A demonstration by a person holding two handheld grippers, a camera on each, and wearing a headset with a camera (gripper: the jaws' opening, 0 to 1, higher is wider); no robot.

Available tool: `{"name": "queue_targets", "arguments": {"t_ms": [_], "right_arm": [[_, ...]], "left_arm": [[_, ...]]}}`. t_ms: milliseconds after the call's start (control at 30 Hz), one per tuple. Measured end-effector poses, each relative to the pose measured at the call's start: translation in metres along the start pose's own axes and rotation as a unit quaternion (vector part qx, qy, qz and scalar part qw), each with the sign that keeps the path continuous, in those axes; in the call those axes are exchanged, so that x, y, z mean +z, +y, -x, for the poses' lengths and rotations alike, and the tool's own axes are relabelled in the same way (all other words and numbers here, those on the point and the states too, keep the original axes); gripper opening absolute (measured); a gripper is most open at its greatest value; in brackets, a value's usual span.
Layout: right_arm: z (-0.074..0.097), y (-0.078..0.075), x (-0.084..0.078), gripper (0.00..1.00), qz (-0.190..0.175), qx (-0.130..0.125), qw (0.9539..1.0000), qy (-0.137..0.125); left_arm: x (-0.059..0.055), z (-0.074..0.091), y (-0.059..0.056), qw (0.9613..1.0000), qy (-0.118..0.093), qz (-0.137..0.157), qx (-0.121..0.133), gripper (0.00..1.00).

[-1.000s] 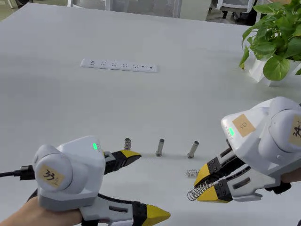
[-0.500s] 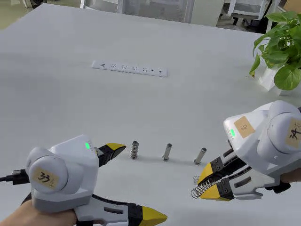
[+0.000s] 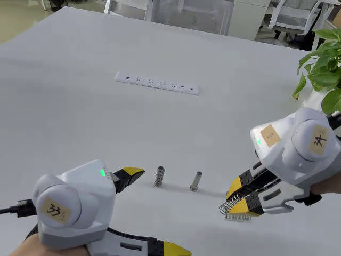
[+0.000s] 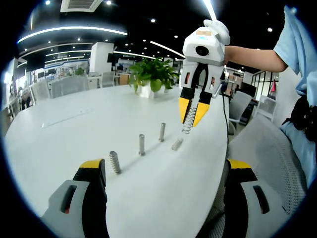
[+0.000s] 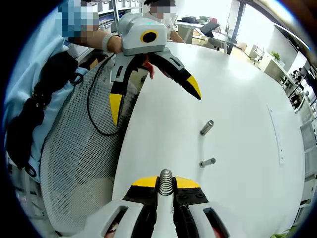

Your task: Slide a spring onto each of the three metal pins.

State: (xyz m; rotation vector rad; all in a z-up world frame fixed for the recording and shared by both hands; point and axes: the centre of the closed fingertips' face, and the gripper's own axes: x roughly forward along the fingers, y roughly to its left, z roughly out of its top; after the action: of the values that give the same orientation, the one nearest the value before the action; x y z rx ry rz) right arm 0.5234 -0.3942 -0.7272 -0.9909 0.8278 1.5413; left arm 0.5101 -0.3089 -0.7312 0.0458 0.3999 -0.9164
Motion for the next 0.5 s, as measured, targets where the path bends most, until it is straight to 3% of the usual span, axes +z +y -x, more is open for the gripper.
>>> {"name": "queue_targets", "arguments": {"t_ms": [233, 367, 500], "right_arm": [[0.000, -0.019, 0.004, 0.07, 0.016, 0.000, 0.9998, 0.015], [-0.001, -0.035, 0.010, 0.07, 0.022, -0.019, 0.9994, 0.018], [-0.003, -0.043, 0.013, 0.07, 0.033, -0.017, 0.9988, 0.031]], "left_arm": [[0.001, 0.002, 0.006, 0.9998, -0.005, 0.003, 0.016, 0.99], [0.000, 0.005, 0.009, 0.9996, -0.010, 0.009, 0.026, 0.99], [-0.002, 0.005, 0.009, 0.9994, -0.009, 0.014, 0.030, 0.99]]}}
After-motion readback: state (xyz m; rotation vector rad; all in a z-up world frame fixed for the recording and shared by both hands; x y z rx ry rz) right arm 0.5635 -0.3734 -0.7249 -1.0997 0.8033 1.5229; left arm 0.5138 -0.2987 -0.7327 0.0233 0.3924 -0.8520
